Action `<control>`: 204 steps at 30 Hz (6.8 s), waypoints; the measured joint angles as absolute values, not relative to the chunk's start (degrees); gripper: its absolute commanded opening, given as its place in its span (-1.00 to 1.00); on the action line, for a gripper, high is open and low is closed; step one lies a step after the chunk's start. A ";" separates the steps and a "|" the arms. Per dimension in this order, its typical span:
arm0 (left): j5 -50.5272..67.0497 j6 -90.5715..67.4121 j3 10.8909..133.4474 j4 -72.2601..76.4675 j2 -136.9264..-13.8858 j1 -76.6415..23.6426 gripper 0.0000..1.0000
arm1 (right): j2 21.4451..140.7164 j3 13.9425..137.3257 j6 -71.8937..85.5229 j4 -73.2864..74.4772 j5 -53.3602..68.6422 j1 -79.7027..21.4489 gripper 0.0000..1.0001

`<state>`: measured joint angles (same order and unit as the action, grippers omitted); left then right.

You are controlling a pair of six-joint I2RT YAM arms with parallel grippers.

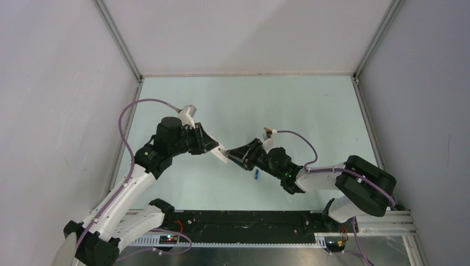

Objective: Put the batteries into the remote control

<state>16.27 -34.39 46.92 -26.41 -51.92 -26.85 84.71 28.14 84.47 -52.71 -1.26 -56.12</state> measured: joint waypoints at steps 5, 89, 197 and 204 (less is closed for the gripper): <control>15.57 -33.98 46.92 -26.79 -52.51 -26.96 -1.00 | 85.89 28.14 84.84 -53.63 -1.06 -56.12 -0.22; 9.78 -30.20 48.69 -34.44 -55.99 -29.52 -1.00 | 47.18 33.52 82.98 67.64 -25.39 2.94 0.52; 28.67 -8.95 49.04 -34.87 -39.62 -29.52 -1.00 | 96.03 56.93 49.56 27.90 -12.97 -53.12 -0.23; 26.83 -8.97 49.04 -34.87 -39.57 -29.52 -1.00 | 97.23 57.23 51.22 29.63 -14.33 -53.76 -0.69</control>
